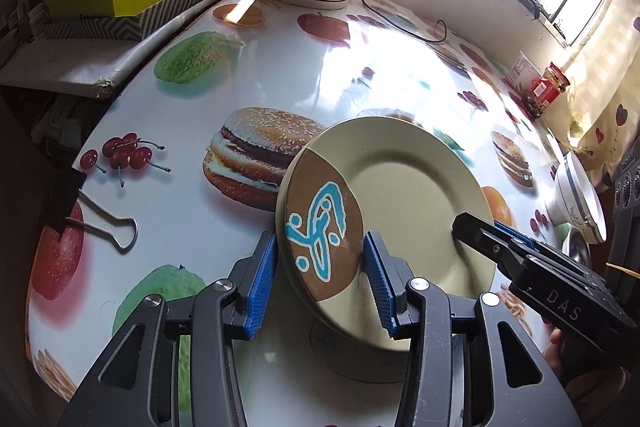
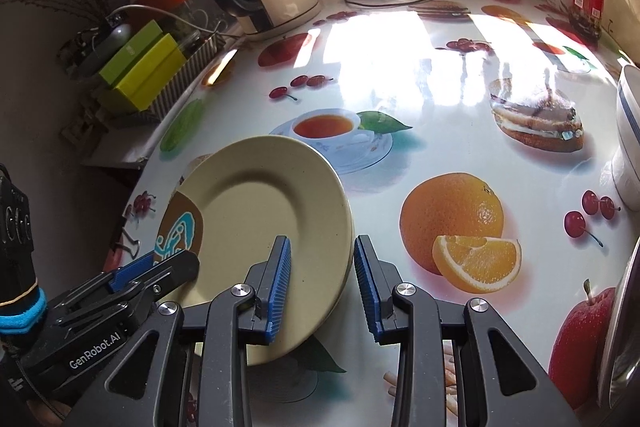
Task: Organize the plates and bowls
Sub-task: 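Withdraw both tools from the plate stack toward the white bowls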
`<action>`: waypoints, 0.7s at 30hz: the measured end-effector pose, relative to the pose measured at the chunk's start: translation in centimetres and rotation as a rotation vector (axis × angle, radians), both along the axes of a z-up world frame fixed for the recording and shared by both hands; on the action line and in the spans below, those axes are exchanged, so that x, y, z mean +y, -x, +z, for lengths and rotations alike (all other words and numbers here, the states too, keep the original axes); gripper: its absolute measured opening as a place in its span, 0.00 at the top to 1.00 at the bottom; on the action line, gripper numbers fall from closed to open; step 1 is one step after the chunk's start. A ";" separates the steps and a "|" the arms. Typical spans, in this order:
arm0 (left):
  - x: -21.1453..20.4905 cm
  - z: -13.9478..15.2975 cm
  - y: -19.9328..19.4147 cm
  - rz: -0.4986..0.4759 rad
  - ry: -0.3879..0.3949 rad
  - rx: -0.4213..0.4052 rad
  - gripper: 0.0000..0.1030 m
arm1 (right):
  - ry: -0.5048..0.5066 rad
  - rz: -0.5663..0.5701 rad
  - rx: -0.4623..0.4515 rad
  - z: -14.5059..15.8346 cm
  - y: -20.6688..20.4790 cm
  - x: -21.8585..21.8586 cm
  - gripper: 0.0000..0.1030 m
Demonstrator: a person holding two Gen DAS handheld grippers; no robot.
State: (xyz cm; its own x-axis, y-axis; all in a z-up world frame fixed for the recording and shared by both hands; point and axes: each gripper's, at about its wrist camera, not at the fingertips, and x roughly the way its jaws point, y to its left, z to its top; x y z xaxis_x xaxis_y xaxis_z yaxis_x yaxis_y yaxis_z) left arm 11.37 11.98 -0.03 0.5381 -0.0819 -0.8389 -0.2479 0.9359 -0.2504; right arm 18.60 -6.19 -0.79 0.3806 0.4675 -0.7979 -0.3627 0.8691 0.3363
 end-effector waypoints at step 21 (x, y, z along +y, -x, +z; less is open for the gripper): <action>-2.3 4.1 0.4 -0.061 0.008 -0.075 0.56 | -0.004 -0.093 -0.052 2.9 1.2 -5.2 0.56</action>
State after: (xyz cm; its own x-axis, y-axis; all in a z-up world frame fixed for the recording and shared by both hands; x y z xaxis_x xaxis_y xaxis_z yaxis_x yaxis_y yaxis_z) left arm 11.00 9.68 4.07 0.5930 -0.1230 -0.7957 -0.1705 0.9467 -0.2734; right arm 17.45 -11.39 2.07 0.4634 0.4309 -0.7743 -0.2973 0.8988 0.3222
